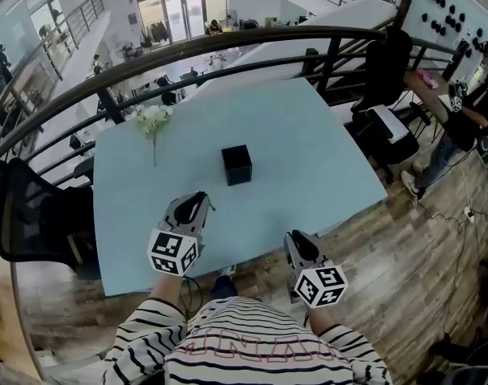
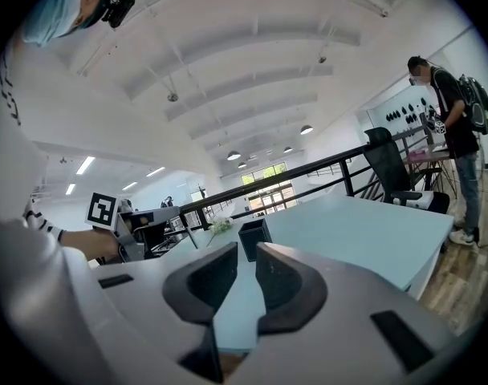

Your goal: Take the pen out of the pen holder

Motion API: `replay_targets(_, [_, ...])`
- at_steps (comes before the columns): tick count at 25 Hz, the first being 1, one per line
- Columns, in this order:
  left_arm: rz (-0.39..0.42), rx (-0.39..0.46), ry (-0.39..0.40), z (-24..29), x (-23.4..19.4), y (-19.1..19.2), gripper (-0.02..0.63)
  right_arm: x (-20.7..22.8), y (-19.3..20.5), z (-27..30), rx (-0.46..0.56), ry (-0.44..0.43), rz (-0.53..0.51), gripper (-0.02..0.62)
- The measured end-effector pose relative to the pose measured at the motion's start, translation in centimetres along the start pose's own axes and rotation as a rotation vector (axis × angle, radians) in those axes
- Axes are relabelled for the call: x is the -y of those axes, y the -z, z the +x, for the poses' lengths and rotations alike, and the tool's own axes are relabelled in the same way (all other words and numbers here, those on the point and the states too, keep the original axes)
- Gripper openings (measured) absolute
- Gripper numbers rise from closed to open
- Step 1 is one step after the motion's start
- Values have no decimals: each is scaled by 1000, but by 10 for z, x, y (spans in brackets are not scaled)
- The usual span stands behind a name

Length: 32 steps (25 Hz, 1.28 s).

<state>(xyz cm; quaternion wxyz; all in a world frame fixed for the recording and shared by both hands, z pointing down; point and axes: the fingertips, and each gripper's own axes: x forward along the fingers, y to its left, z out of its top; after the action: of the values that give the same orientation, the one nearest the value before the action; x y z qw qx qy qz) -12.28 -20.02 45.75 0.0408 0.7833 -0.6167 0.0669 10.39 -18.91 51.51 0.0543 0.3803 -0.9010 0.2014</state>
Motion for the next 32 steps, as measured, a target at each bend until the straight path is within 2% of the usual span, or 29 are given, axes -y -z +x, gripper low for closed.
replay_targets(18, [-93,-27,-54,-50,35,45,55,-10,32,-17,-81,-25,-34,37])
replay_targets(32, [-125,-35,-111,-74,35,61,55,-19,46,-10,-114,-41,-81,28])
